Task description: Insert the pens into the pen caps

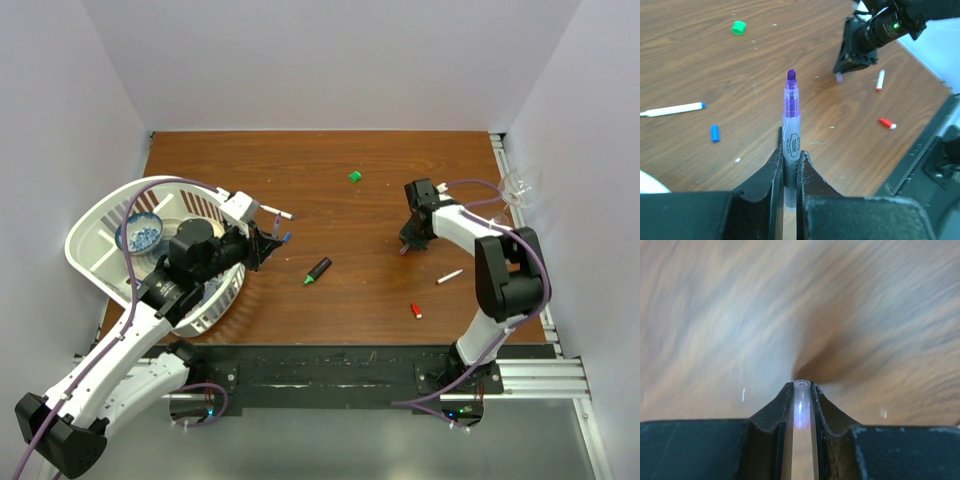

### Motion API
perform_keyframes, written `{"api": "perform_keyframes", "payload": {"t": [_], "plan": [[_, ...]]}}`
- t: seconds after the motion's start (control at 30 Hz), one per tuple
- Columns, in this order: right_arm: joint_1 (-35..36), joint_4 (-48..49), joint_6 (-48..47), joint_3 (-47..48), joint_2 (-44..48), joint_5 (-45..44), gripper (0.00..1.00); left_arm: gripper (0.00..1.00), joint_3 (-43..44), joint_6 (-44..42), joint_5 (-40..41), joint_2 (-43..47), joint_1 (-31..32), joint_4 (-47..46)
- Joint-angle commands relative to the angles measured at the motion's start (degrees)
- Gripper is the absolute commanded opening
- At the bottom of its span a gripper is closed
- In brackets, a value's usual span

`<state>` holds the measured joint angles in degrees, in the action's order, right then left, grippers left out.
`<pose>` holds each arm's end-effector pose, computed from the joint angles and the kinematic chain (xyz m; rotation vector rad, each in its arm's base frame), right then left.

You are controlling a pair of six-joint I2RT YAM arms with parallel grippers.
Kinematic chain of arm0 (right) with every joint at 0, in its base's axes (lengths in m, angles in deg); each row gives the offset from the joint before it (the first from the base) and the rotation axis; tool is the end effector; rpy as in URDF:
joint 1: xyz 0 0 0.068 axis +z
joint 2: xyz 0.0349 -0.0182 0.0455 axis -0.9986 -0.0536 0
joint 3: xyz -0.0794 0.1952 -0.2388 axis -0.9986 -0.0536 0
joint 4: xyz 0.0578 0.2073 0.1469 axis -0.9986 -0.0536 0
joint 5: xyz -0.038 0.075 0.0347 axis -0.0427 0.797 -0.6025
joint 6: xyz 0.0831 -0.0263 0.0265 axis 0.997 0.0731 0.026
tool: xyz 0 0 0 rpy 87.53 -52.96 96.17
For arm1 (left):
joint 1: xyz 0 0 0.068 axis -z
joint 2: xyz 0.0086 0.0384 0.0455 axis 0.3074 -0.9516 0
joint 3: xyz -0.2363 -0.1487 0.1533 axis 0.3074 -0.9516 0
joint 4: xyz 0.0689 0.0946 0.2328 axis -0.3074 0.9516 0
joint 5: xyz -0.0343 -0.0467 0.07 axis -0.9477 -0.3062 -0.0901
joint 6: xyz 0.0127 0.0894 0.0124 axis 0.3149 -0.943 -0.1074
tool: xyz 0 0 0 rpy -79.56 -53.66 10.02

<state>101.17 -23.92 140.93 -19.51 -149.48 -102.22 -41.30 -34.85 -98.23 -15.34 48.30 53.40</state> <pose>0.3550 0.0696 0.1753 0.9038 2.4995 0.0296 0.1570 -0.1157 0.3426 0.4490 1.8385 -0.7686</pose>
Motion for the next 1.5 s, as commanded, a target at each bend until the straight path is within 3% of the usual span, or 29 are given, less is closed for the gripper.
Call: {"api": "perform_keyframes", "payload": {"t": [0.0,0.23,0.47,0.67,0.87,1.17,1.47], "plan": [[2.80,10.56,-13.97,-4.98,12.95,12.31,0.00,0.00,-1.15,6.93,-6.49,0.83,0.19,-5.17],[7.82,23.23,-15.57,-13.35,30.98,25.66,0.00,0.00,-4.31,19.49,-14.58,0.30,0.81,-13.85],[9.05,40.35,-5.73,-16.61,42.26,33.24,0.00,0.00,-5.54,24.26,-16.26,-2.86,2.48,-22.48],[12.21,51.17,-1.15,-15.73,41.66,33.95,0.00,0.00,-6.42,27.85,-19.77,-5.06,2.65,-28.63],[19.14,61.46,1.49,-14.33,38.67,28.86,0.00,0.00,-6.33,28.30,-20.65,-5.94,3.18,-30.13],[24.60,62.01,0.08,-8.26,32.25,27.53,0.00,0.00,-7.74,31.11,-23.02,-5.94,3.18,-34.88],[27.33,62.88,-0.62,-9.05,31.72,26.66,0.00,0.00,-8.79,30.67,-22.68,-5.50,3.18,-34.97]]}}
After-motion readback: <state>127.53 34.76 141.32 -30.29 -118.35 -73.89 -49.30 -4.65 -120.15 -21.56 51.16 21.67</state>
